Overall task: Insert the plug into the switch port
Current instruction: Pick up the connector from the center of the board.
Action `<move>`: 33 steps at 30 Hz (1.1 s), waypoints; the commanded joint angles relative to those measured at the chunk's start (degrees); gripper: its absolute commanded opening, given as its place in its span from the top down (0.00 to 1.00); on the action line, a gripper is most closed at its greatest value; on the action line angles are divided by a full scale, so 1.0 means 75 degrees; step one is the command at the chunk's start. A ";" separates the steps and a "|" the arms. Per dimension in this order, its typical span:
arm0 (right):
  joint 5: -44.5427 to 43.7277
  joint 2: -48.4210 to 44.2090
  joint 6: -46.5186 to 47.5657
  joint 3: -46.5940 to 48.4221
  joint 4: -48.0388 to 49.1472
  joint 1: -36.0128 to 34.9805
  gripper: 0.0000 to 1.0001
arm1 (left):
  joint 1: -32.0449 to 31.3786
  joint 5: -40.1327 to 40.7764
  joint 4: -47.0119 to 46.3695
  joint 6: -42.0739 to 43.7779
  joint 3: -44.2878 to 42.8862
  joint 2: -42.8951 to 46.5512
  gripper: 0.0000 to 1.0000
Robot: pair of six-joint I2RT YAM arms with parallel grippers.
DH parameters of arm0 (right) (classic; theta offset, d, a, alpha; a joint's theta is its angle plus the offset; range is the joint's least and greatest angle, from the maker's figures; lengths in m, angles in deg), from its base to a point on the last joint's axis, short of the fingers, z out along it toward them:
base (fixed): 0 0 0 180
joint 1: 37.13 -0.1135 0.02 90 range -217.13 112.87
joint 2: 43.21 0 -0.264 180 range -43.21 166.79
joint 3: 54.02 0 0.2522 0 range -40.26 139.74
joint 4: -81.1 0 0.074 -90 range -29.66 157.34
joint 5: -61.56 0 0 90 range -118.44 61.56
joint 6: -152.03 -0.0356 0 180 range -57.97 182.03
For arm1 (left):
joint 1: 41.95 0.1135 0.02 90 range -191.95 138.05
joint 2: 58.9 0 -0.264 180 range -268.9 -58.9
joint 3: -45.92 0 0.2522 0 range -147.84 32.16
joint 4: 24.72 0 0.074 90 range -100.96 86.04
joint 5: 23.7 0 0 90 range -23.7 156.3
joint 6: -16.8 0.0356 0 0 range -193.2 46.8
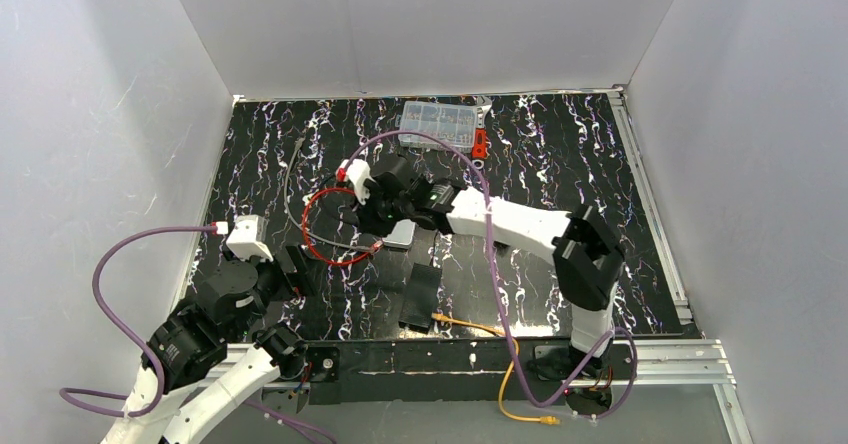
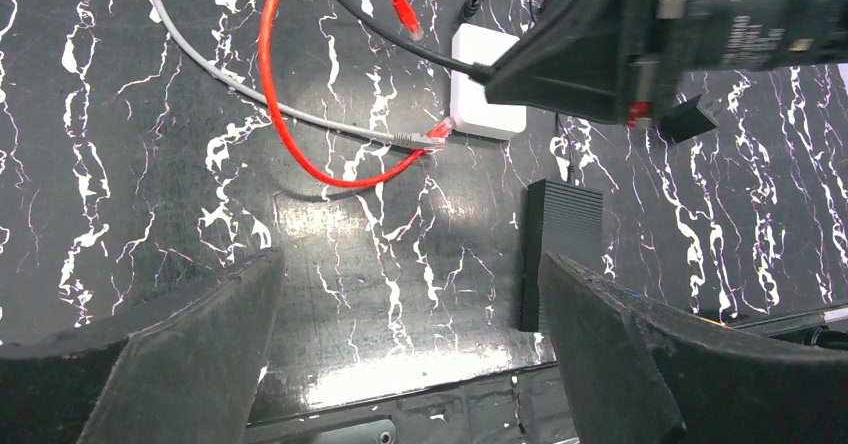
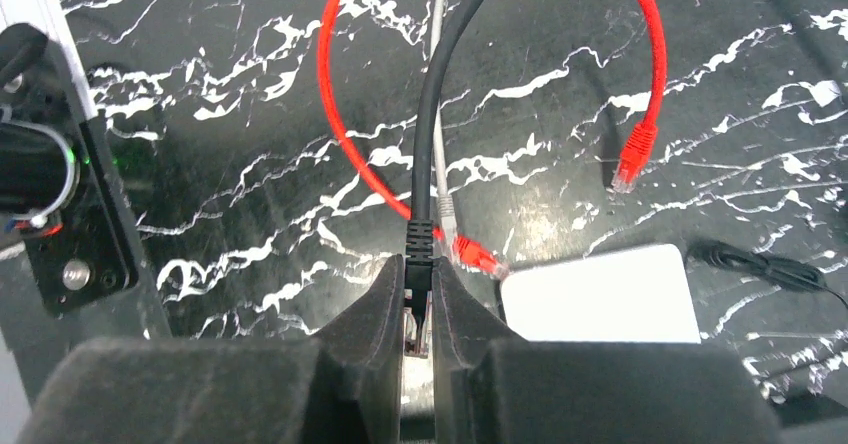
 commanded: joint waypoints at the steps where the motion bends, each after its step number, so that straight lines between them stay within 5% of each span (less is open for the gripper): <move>1: 0.0245 -0.1024 0.0714 0.0030 -0.1190 0.0013 0.99 | 0.0023 0.0102 0.0059 0.0027 0.0025 -0.0161 0.02; 9: 0.1273 -0.3007 0.1560 -0.0749 -0.2114 0.0018 0.99 | 0.0027 0.0148 0.0066 -0.0019 -0.0033 -0.0367 0.02; 21: 0.2274 -0.5299 0.1172 -0.2440 0.1282 0.0030 0.99 | 0.0030 -0.0097 -0.0046 -0.0172 -0.0026 -0.0679 0.02; 33: 0.1670 -0.6215 0.0991 -0.2476 -0.0488 0.0031 0.99 | 0.0026 -0.0679 0.0057 0.0240 -0.0621 -0.0743 0.02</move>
